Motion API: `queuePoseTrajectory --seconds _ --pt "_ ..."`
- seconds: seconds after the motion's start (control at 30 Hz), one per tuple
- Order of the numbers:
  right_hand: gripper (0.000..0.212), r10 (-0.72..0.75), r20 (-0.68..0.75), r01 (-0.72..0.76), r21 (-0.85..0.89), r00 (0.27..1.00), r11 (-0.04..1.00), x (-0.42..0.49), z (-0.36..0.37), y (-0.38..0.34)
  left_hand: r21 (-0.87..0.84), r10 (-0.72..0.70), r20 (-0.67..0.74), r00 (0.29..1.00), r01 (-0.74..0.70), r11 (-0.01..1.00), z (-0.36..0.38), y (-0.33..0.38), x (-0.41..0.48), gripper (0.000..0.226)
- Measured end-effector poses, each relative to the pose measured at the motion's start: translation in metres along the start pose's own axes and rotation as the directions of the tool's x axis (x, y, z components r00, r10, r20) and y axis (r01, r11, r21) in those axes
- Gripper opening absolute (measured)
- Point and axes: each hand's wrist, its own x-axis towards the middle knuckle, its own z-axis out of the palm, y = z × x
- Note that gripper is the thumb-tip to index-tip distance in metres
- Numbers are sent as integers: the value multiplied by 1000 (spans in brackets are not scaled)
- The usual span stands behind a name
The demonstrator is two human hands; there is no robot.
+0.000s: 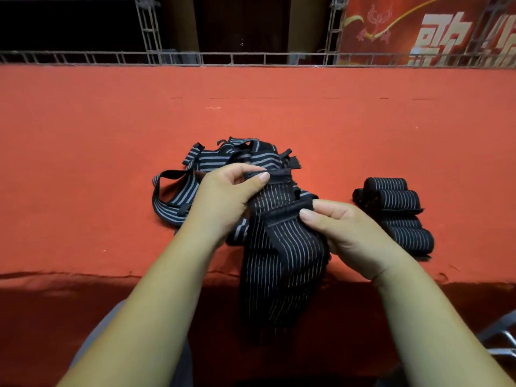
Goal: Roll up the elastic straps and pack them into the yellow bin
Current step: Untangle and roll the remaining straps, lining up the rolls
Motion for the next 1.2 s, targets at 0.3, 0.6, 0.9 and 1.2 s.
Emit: queuePoseTrajectory --seconds 0.3,0.6,0.9,1.2 --pt "29 -97 -197 75 -118 976 990 12 31 3 -175 -199 225 954 241 955 -10 0 -20 35" --pt "28 -108 -269 83 -102 957 991 17 44 10 -251 -207 313 927 291 923 -11 3 -26 40" --pt "28 -106 -324 80 -92 940 993 22 42 17 -244 -199 349 916 294 924 -7 1 -25 34" --pt "21 -46 -358 69 51 933 996 28 40 21 -256 -194 368 910 300 919 -2 0 -25 34"
